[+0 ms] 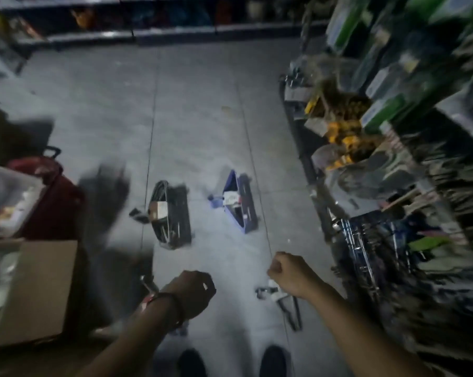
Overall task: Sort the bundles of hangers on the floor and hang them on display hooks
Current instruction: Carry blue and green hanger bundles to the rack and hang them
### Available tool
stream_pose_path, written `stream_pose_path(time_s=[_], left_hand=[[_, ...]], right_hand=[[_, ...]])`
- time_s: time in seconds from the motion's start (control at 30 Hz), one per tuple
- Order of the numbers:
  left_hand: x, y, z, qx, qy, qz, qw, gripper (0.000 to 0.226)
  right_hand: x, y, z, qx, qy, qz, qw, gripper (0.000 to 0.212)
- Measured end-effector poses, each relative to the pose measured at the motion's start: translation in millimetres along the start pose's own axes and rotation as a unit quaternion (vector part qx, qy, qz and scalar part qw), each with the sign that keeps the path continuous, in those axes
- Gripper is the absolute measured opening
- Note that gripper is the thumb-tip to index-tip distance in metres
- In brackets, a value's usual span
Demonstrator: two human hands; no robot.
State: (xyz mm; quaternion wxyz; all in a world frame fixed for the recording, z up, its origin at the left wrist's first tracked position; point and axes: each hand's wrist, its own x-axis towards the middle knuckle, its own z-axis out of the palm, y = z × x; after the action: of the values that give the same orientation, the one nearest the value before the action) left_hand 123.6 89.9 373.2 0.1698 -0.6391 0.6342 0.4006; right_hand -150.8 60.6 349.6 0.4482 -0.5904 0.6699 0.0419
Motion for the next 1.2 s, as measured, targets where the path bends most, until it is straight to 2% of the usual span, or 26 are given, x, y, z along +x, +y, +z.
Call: stream_pose_path(time_s=[0.07,0.17,0.23,0.33,0.5,0.53,0.63,0.8,0.87,0.97,1.03,1.1,1.2], left_hand=[[38,-21,49,-0.033,-0.022,-0.012,0.999,0.02],[103,-31,121,-0.083,-0.047,-0.008,0.995,0.017],[157,-37,180,-0.102,-0.068,-0.007,0.992,0.018],[240,-43,274,-0.15,-0.085,-0.049,0.984,0.022],[348,-38,416,-0.206,-0.121,-0.08,0.968,0.023],[363,-38,440,-0.213,-0.123,-0.086,0.965,0.023],[396,-39,488,-0.209,-0.158,-0.089,0.961,0.042],[422,-37,526,-0.259,-0.148,-0.142,0.944,0.028],[425,-39,536,-0.297,-0.15,-0.152,0.931,0.029],[422,-46,536,-0.36,-0.155,-0.169,0.904,0.042],[415,-51,523,-0.42,-0.127,-0.195,0.877,0.037],[406,-57,500,-0.519,-0.07,-0.238,0.818,0.038],[386,-75,454,-0.67,0.008,-0.253,0.698,0.064]], right_hand=[[36,34,47,0.008,-0.009,0.043,0.999,0.011],[104,110,124,-0.013,-0.015,0.105,0.994,0.02],[150,169,178,-0.042,-0.055,0.134,0.989,0.022],[215,254,251,-0.07,-0.098,0.178,0.977,0.021],[305,376,345,-0.136,-0.075,0.178,0.972,0.025],[318,390,357,-0.146,-0.062,0.174,0.972,0.023],[356,415,391,-0.183,-0.03,0.167,0.968,0.02],[389,438,433,-0.226,-0.011,0.163,0.96,0.044],[394,440,438,-0.229,-0.012,0.172,0.958,0.044],[394,427,442,-0.161,-0.011,0.151,0.975,0.037],[381,406,440,-0.072,0.007,0.129,0.989,0.029],[358,374,431,-0.022,0.018,0.102,0.994,0.029],[323,318,415,-0.085,0.045,-0.007,0.995,0.025]])
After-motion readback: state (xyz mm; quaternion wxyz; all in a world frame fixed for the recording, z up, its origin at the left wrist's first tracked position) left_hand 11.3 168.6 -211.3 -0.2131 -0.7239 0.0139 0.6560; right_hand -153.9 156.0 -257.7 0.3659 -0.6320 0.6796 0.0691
